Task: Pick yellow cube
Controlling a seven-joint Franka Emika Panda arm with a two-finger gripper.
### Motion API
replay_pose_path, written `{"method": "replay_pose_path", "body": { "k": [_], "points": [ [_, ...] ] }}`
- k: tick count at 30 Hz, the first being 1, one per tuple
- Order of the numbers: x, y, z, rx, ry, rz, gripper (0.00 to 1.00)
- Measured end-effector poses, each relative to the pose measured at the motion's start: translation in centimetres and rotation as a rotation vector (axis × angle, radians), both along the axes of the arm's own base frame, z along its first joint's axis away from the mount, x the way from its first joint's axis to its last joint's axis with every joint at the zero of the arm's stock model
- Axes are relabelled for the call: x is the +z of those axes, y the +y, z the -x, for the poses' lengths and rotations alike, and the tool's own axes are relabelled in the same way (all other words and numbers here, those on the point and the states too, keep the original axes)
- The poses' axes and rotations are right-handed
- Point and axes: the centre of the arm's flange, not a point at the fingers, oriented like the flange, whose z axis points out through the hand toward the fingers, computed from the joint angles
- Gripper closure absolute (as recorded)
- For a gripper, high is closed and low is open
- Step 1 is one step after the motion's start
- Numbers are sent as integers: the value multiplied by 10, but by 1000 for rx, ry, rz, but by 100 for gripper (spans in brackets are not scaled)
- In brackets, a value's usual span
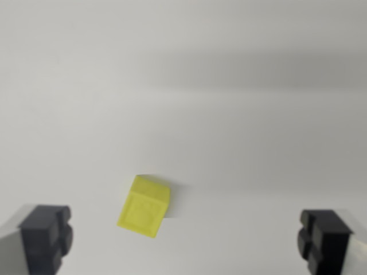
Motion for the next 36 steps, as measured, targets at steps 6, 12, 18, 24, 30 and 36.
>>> {"method": "replay_pose_path", "body": {
  "k": [6,12,18,24,30,36],
  "points": [
    [-15,3,8,-25,2,-2,0],
    [-30,6,16,-51,4,-5,0],
    [-45,10,25,-76,6,-7,0],
    [-60,13,33,-102,7,-10,0],
    [-75,16,41,-127,9,-13,0],
    [-90,19,49,-153,10,-15,0]
  ]
}}
